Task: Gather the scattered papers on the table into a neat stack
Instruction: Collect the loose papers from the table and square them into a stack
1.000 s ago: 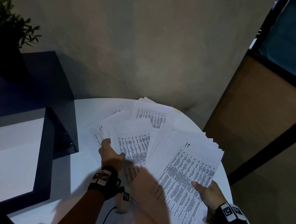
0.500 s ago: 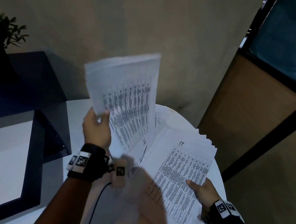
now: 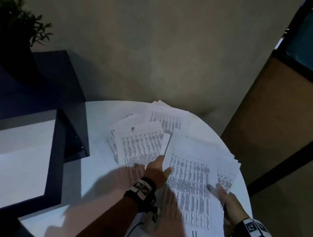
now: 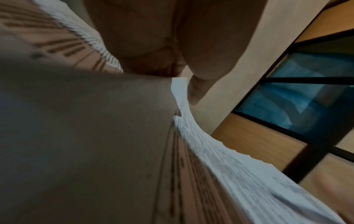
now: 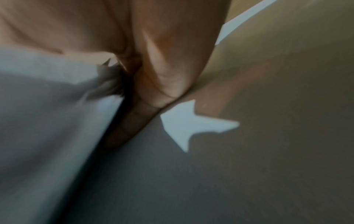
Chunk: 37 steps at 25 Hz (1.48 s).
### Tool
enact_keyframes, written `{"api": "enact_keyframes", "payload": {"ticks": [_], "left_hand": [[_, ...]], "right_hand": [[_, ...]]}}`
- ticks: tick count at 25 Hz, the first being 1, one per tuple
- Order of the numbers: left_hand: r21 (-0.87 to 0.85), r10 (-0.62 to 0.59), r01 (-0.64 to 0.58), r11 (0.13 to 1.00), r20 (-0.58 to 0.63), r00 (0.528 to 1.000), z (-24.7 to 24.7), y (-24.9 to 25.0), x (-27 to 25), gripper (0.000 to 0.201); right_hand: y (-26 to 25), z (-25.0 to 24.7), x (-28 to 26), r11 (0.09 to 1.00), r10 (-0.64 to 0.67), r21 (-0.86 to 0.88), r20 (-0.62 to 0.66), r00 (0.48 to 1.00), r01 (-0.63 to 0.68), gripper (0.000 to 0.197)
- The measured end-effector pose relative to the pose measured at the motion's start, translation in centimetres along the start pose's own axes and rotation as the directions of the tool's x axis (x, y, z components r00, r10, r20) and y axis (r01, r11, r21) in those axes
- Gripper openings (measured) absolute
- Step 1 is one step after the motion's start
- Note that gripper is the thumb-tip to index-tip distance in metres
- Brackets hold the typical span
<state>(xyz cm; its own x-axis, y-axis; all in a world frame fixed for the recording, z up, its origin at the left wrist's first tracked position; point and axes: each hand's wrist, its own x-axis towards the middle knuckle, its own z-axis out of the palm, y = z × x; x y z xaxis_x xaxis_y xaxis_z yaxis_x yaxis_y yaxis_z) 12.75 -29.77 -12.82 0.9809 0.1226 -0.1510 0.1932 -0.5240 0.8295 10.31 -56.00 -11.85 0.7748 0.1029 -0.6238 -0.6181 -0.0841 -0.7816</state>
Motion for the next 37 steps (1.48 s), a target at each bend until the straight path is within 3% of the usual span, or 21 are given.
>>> {"api": "enact_keyframes", "payload": {"ticks": [2, 3, 4, 6, 8, 9, 11, 16, 20, 23, 25, 27, 29, 31, 34, 37], "left_hand": [[0.007, -0.017, 0.018, 1.0, -0.09, 0.996, -0.7, -0.9, 0.4, 0.039], [0.034, -0.028, 0.035, 0.999, -0.192, 0.981, -1.8, -1.5, 0.9, 0.041], [0.101, -0.051, 0.086, 0.991, -0.307, 0.95, -3.2, -2.4, 1.5, 0.047], [0.185, -0.235, 0.357, 0.916, -0.475, 0.848, -6.8, -4.5, 2.4, 0.063], [0.118, -0.485, 0.602, 0.79, -0.482, 0.73, -9.8, -5.7, 2.8, 0.082], [0.1, -0.546, 0.653, 0.751, -0.462, 0.699, -10.5, -6.0, 2.8, 0.088], [0.117, -0.558, 0.666, 0.737, -0.45, 0.697, -10.4, -6.1, 3.0, 0.088], [0.059, -0.47, 0.564, 0.823, -0.485, 0.737, -9.0, -5.0, 3.2, 0.074], [-0.166, -0.553, 0.545, 0.822, -0.46, 0.694, -9.7, -5.3, 3.4, 0.081], [-0.159, -0.52, 0.499, 0.852, -0.378, 0.766, -10.4, -5.2, 3.2, 0.051], [-0.208, -0.424, 0.37, 0.906, -0.418, 0.803, -10.5, -4.3, 2.8, 0.04], [-0.209, -0.312, 0.236, 0.949, -0.522, 0.794, -11.1, -2.2, 2.2, 0.036], [-0.206, -0.211, 0.097, 0.974, -0.653, 0.727, -12.5, 1.1, 1.5, 0.027], [-0.167, -0.096, -0.049, 0.985, -0.758, 0.645, -14.8, 4.9, 0.4, 0.023], [-0.006, 0.09, -0.182, 0.983, -0.85, 0.518, -18.2, 9.0, -1.3, 0.024], [0.095, 0.196, -0.291, 0.952, -0.919, 0.343, -20.3, 11.7, -3.0, 0.025]], "right_hand": [[-0.9, 0.3, -0.3, 0.975, -0.074, -0.21, -0.017, 0.997, 0.069, 0.042], [-1.2, 0.4, -0.3, 0.962, -0.122, -0.244, 0.002, 0.993, 0.119, 0.039], [-1.3, 0.6, 0.0, 0.949, -0.162, -0.274, 0.001, 0.987, 0.156, 0.047], [-1.5, 0.9, 0.0, 0.933, -0.176, -0.318, 0.0, 0.984, 0.167, 0.053], [-1.3, 0.7, 0.3, 0.917, -0.197, -0.358, -0.025, 0.98, 0.175, 0.054], [-1.4, 0.9, 0.0, 0.907, -0.205, -0.383, -0.039, 0.978, 0.175, 0.054], [-1.3, 0.7, 0.2, 0.911, -0.213, -0.37, -0.039, 0.976, 0.184, 0.055], [-0.8, 0.3, 0.9, 0.916, -0.175, -0.374, -0.056, 0.983, 0.142, 0.055], [-0.1, -0.4, 1.4, 0.914, -0.159, -0.389, -0.079, 0.984, 0.116, 0.049], [0.4, -1.0, 1.9, 0.914, -0.139, -0.395, -0.081, 0.987, 0.096, 0.039], [0.8, -1.3, 2.2, 0.918, -0.139, -0.384, -0.078, 0.987, 0.099, 0.051], [1.3, -1.5, 2.5, 0.921, -0.151, -0.372, -0.083, 0.985, 0.11, 0.072], [1.6, -1.7, 2.7, 0.921, -0.148, -0.372, -0.067, 0.987, 0.113, 0.098], [2.2, -2.0, 3.0, 0.928, -0.143, -0.354, -0.055, 0.988, 0.114, 0.105], [0.8, -1.0, 1.5, 0.925, -0.154, -0.361, -0.066, 0.986, 0.12, 0.082], [0.8, -0.9, 2.1, 0.906, -0.205, -0.384, -0.03, 0.978, 0.178, 0.047]]}}
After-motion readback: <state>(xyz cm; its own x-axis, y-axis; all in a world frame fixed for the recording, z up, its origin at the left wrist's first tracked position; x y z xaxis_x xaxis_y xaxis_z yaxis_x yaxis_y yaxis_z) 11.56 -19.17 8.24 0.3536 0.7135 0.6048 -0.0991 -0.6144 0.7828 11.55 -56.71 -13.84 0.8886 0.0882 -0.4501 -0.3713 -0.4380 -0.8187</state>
